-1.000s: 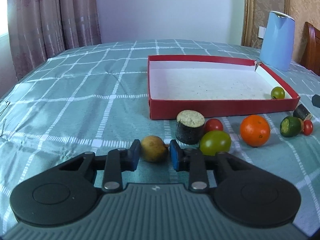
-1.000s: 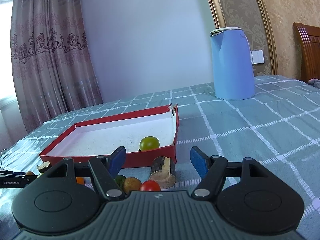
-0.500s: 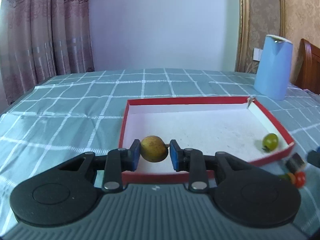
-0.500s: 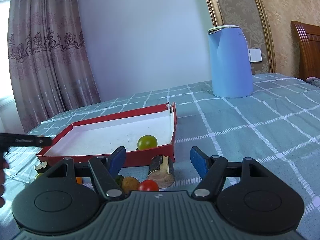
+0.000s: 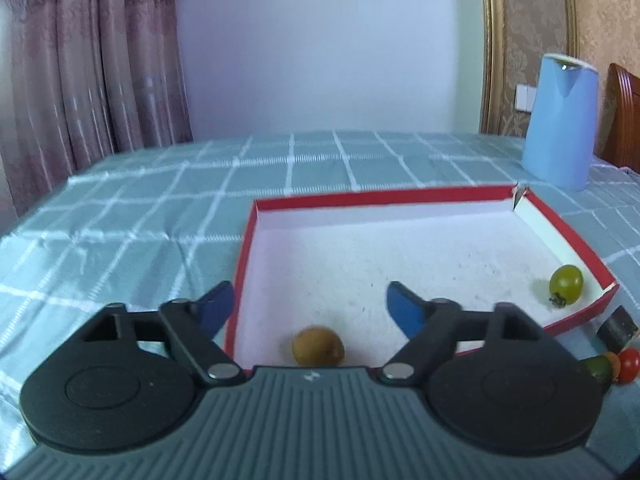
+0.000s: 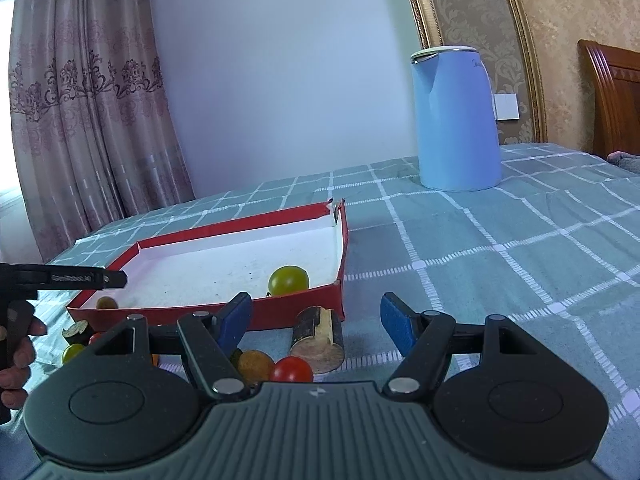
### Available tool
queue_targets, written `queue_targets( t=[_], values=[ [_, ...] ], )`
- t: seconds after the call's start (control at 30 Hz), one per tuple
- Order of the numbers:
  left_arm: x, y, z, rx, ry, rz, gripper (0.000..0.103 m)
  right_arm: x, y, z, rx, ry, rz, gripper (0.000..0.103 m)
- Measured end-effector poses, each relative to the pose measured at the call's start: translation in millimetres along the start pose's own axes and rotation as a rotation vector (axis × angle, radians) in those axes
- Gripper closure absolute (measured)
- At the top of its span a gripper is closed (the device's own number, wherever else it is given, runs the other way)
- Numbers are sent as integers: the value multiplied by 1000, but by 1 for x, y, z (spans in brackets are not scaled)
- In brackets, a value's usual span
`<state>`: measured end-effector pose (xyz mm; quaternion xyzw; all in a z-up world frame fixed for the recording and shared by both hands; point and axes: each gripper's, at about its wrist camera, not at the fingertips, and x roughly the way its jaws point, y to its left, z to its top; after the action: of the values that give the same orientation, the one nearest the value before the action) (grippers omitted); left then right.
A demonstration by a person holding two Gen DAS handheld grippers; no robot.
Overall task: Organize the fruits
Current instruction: 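Lower the pear into the red tray and open the left gripper, then move the right gripper to the orange and grasp it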
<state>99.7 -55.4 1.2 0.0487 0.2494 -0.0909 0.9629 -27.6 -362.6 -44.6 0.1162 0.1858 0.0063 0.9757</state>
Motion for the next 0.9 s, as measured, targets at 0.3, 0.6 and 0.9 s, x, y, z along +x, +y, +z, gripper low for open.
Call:
queue_targets(
  t=[0.3, 0.6, 0.9],
  values=[
    [-68, 30, -20, -80, -108, 89, 0, -13, -2, -1, 11, -56, 0, 32],
    [-93, 71, -65, -132, -127, 208, 0, -38, 2, -9, -57, -39, 13, 21],
    [-80, 84, -77, -174, -78, 180, 0, -33, 37, -17, -220, 50, 29, 36]
  ],
)
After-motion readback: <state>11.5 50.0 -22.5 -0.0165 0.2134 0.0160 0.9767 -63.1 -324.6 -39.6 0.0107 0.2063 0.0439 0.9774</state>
